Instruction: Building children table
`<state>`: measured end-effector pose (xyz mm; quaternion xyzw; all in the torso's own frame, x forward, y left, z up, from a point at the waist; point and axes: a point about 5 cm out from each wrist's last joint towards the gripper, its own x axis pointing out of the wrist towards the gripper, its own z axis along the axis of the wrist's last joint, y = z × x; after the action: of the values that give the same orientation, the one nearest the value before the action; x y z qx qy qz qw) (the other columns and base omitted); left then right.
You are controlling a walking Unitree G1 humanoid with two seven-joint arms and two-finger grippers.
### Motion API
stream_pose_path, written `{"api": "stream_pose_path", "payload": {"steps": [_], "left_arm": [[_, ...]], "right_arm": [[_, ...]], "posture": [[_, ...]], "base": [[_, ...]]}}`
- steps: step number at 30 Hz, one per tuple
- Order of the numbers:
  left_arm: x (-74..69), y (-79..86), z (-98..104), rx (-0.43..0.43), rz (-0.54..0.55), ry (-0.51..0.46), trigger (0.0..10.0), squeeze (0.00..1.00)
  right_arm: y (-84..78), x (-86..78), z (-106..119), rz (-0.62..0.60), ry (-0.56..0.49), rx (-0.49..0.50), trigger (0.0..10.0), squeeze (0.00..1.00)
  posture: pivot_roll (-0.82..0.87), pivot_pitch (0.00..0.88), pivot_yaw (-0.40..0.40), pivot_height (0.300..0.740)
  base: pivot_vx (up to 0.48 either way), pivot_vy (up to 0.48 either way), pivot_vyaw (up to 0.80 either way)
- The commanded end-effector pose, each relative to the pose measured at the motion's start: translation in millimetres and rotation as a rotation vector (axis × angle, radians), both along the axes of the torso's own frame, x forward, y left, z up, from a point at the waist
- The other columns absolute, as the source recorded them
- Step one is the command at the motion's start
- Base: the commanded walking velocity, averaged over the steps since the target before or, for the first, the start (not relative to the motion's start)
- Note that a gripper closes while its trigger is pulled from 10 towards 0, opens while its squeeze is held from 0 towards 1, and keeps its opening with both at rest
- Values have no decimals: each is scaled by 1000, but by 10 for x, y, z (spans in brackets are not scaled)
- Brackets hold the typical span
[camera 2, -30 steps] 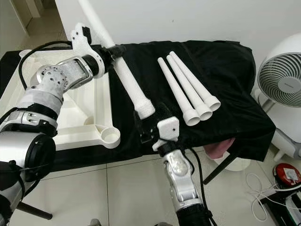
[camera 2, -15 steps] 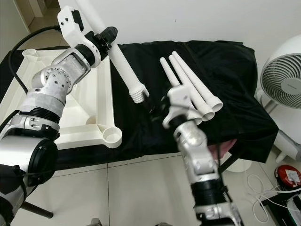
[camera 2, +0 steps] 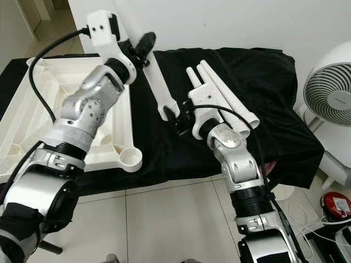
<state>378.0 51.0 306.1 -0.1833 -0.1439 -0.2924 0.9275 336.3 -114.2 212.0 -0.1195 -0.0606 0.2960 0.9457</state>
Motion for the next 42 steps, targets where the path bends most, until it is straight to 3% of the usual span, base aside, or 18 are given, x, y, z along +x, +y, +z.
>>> {"api": "stream_pose_path", "payload": {"steps": [1,9,27,28,31,32,34,35,36,37,42], "left_arm": [[-149,-131,88,58,-229,-162,10000,0],[-290,-313,75,77,-282,-198,10000,0],[-415,-465,12,104,-322,-207,10000,0],[-421,-475,11,106,-325,-208,10000,0],[-424,-479,10,108,-327,-209,10000,0],[-423,-481,14,108,-328,-208,10000,0],[-422,-483,16,107,-328,-208,10000,0],[-420,-483,23,107,-327,-211,10000,0],[-419,-486,34,106,-328,-214,10000,0],[-419,-487,37,106,-328,-215,10000,0],[-421,-495,46,110,-330,-219,10000,0]], "right_arm": [[11,43,-2,-1,12,-23,10000,0],[51,186,14,-14,12,-84,10000,0],[120,311,119,12,-41,-147,10000,0],[125,308,104,19,-38,-153,3765,0],[128,309,97,21,-39,-156,3765,0],[125,307,79,22,-33,-161,1882,0],[124,306,66,23,-28,-165,1882,0],[117,310,48,17,-18,-162,4627,0],[109,314,28,5,-11,-160,8902,0],[106,318,16,-2,-2,-156,10000,0],[105,327,-11,-10,14,-158,10000,0]], "posture": [[-91,0,10,740],[-90,0,12,740],[-86,0,8,740],[-87,0,9,740],[-87,0,9,740],[-88,0,11,740],[-88,0,11,740],[-91,0,14,740],[-92,0,16,740],[-92,0,17,740],[-93,0,19,740]], "base": [[0,0,0],[0,0,0],[0,0,0],[0,0,0],[0,0,0],[0,0,0],[0,0,0],[0,0,0],[0,0,0],[0,0,0],[0,0,0]]}}
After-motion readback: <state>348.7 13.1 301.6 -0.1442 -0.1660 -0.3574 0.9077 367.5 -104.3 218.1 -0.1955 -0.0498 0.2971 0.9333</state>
